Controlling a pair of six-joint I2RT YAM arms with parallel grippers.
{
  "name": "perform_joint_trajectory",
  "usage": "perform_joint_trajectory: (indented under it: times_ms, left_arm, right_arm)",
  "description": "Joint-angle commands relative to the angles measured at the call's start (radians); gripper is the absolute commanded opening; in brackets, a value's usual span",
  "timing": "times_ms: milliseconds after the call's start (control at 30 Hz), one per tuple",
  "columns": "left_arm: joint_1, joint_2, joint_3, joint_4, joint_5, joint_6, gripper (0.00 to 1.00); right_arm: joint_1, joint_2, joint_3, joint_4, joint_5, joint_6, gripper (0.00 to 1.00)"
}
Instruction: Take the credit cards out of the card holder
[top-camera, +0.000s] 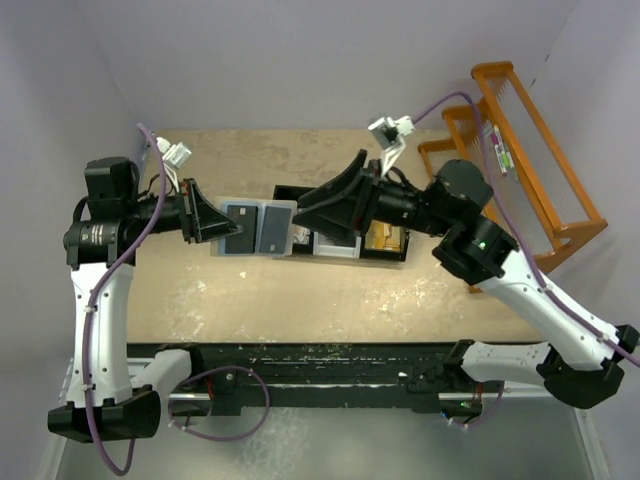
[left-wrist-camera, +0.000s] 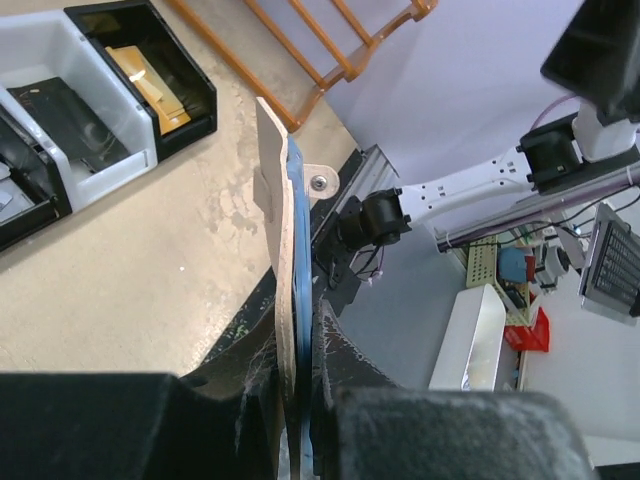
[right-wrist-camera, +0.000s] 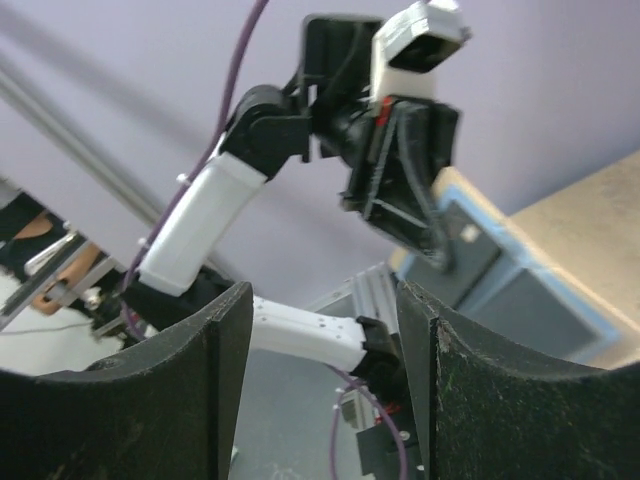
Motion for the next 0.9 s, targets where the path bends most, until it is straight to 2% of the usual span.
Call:
perform_joint_trajectory:
  times_ms: [0, 167, 400, 867]
  left_arm:
    - [0.004, -0.02, 0.003, 0.08, 0.004, -0.055, 0.0]
    - [0.004, -0.033, 0.001, 0.092, 0.067, -0.069, 0.0]
    - [0.004, -0.048, -0.01, 0.152, 0.208, -0.121, 0.0]
    - [0.004, -0.09, -0.034, 0.217, 0.303, -0.215, 0.0]
  right_arm:
    - [0.081, 0.096, -0.034, 0.098, -0.004, 0.052, 0.61]
    - [0.1, 0.146, -0.071, 0.172, -0.027, 0.086, 0.56]
    - [0.097, 0.149, -0.127, 0.187, -0.076, 0.121, 0.47]
    - [0.091, 0.183, -0.133, 0.269, -0.085, 0.163, 0.35]
